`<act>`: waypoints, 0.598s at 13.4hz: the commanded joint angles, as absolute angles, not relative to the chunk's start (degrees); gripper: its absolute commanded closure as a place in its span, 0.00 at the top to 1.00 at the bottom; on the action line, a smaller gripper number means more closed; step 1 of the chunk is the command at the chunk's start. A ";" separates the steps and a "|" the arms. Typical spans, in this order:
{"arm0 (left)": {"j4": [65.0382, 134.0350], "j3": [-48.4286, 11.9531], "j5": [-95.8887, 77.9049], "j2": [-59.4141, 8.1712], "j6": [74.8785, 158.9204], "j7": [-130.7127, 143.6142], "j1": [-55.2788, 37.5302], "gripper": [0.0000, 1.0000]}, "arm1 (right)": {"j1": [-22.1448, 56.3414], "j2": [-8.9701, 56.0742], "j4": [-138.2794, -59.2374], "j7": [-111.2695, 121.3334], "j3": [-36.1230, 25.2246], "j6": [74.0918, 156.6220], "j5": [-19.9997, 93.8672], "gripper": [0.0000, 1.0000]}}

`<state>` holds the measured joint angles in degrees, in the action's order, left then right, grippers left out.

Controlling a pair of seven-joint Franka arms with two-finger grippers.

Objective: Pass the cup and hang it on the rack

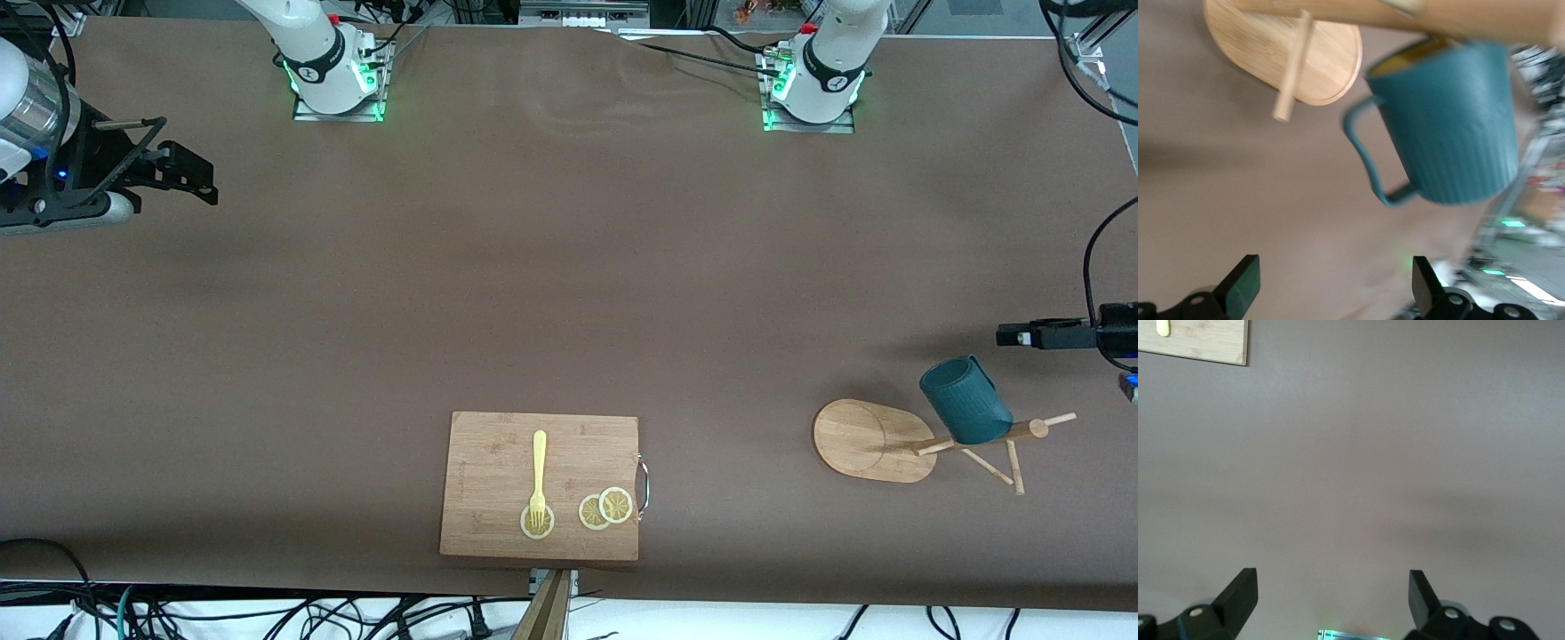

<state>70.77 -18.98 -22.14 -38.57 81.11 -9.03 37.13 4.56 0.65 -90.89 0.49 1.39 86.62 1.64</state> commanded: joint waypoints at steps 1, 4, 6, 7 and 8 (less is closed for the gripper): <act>72.42 -17.67 -9.01 -30.60 81.21 -8.26 29.56 1.00 | 3.87 1.14 -89.65 1.32 1.76 86.04 2.55 1.00; 72.42 -17.67 5.93 -27.78 81.39 -4.86 19.73 1.00 | 3.87 1.14 -89.65 1.32 1.67 86.04 2.55 1.00; 72.95 -17.67 15.25 -25.67 81.04 1.98 10.94 1.00 | 3.95 1.14 -89.65 1.32 1.67 86.04 2.55 1.00; 72.95 -17.67 15.99 -25.49 80.95 3.85 8.72 1.00 | 3.87 1.14 -89.65 1.32 1.67 86.04 2.55 1.00; 72.86 -18.36 15.65 -25.31 81.30 3.95 8.53 1.00 | 3.87 1.14 -89.65 1.32 1.67 86.04 2.55 1.00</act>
<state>71.05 -18.94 13.45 -27.56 80.98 2.24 10.77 4.55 0.71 -90.81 0.49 1.39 86.62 1.65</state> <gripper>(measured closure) 0.000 0.000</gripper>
